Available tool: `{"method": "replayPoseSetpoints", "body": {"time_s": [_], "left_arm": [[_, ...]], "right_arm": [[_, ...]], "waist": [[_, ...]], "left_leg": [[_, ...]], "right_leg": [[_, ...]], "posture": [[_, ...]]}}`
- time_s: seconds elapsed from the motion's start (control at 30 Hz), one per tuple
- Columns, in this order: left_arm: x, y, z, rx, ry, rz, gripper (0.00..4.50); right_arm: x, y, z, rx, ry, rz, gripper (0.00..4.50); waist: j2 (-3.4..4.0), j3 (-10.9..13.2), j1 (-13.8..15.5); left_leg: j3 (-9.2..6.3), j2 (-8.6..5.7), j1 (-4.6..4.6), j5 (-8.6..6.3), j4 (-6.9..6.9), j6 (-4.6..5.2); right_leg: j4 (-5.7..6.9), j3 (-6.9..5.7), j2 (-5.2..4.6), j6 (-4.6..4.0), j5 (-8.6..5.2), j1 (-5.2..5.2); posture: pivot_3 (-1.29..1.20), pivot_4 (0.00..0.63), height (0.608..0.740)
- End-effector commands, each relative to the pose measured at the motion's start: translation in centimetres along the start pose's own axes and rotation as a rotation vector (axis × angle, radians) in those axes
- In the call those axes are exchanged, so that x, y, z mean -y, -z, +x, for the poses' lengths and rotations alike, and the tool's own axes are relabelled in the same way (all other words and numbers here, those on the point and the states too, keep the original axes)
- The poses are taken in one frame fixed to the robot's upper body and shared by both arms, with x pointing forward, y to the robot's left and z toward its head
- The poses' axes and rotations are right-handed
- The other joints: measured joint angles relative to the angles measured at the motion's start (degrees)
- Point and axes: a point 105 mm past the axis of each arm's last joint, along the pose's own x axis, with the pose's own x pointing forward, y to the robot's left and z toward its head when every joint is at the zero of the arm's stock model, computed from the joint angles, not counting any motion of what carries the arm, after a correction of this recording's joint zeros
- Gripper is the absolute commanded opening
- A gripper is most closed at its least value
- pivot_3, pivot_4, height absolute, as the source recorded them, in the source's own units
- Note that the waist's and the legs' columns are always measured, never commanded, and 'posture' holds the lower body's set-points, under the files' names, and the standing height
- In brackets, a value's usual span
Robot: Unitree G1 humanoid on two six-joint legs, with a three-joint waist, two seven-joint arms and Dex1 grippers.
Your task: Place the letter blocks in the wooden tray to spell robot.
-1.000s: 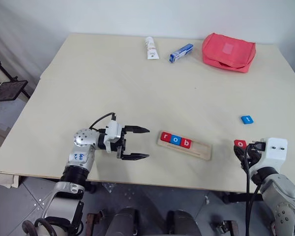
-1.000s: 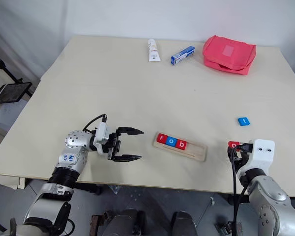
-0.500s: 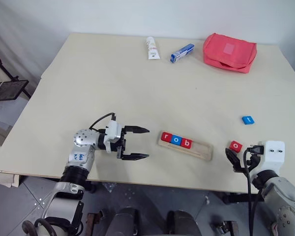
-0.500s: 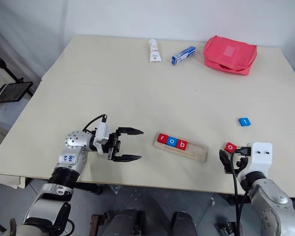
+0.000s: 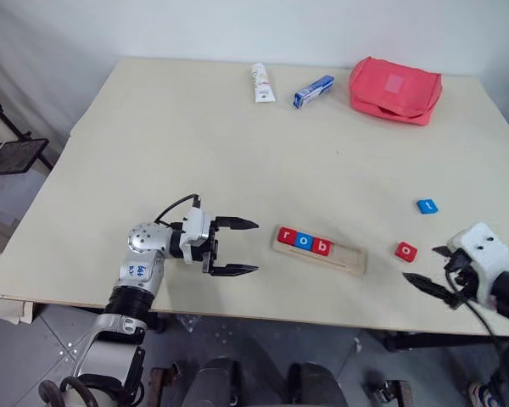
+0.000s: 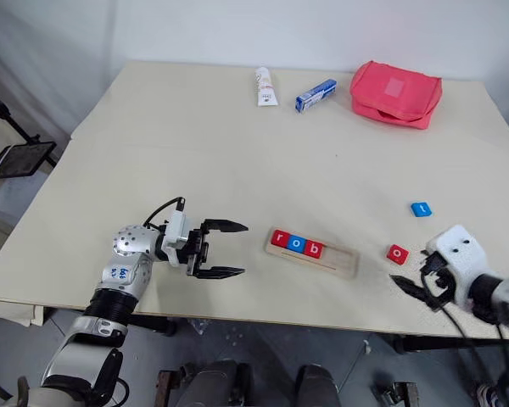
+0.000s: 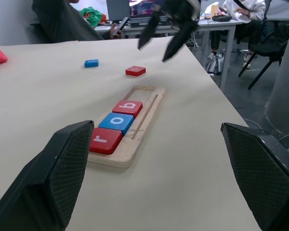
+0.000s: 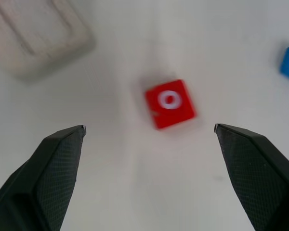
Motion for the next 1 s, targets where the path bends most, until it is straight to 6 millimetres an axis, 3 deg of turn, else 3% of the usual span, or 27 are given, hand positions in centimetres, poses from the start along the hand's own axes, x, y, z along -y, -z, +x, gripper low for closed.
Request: {"method": "replayPoseSetpoints", "body": {"time_s": [0.03, 0.2, 0.47, 0.57, 0.8, 1.0], "left_arm": [[0.1, -0.7, -0.1, 0.016, 0.004, 0.036, 4.50], [0.4, -0.7, -0.2, 0.014, 0.003, 0.039, 4.50], [0.7, -0.7, -0.5, 0.007, -0.012, 0.044, 4.50], [0.7, -0.7, -0.6, 0.005, -0.021, 0.044, 4.50], [0.6, -0.7, -0.5, 0.005, -0.030, 0.043, 4.50], [0.3, -0.8, -0.5, 0.006, -0.033, 0.045, 4.50]], "right_arm": [[0.7, -0.3, 0.7, -0.016, -0.081, -0.074, 4.48], [2.5, -0.3, 2.5, -0.038, -0.139, -0.095, 4.48], [3.0, 0.8, 3.2, -0.086, -0.198, -0.103, 4.48], [2.8, 0.8, 3.5, -0.088, -0.212, -0.101, 3.87], [3.0, 0.5, 3.8, -0.074, -0.202, -0.102, 1.50], [3.4, -0.1, 3.8, -0.055, -0.183, -0.108, 1.45]], "waist": [[0.00, 0.0, 0.0], [0.00, 0.0, 0.0], [0.00, 0.0, 0.2], [0.00, 0.0, 0.1], [0.01, 0.0, 0.1], [0.01, 0.0, 0.2]], "left_leg": [[-0.01, 0.03, 0.00, 0.00, 0.00, -0.02], [0.00, -0.01, -0.05, 0.00, 0.02, -0.01], [-0.21, -0.06, -0.18, -0.01, 0.05, -0.01], [-0.20, -0.03, -0.17, -0.01, 0.05, -0.01], [-0.19, -0.02, -0.17, -0.01, 0.06, -0.01], [-0.19, -0.03, -0.17, -0.01, 0.07, -0.01]], "right_leg": [[0.01, -0.05, 0.00, 0.00, 0.00, 0.00], [-0.02, -0.07, -0.04, 0.01, 0.00, -0.02], [0.00, -0.23, -0.06, 0.01, 0.01, -0.04], [0.00, -0.23, -0.06, 0.01, 0.01, -0.04], [0.00, -0.23, -0.05, 0.01, 0.01, -0.05], [0.00, -0.23, -0.05, 0.01, 0.01, -0.04]], "posture": [[0.00, 0.150, 0.740], [0.00, 0.150, 0.740], [0.00, 0.150, 0.740], [0.00, 0.150, 0.740], [0.00, 0.150, 0.740], [0.00, 0.150, 0.740]]}}
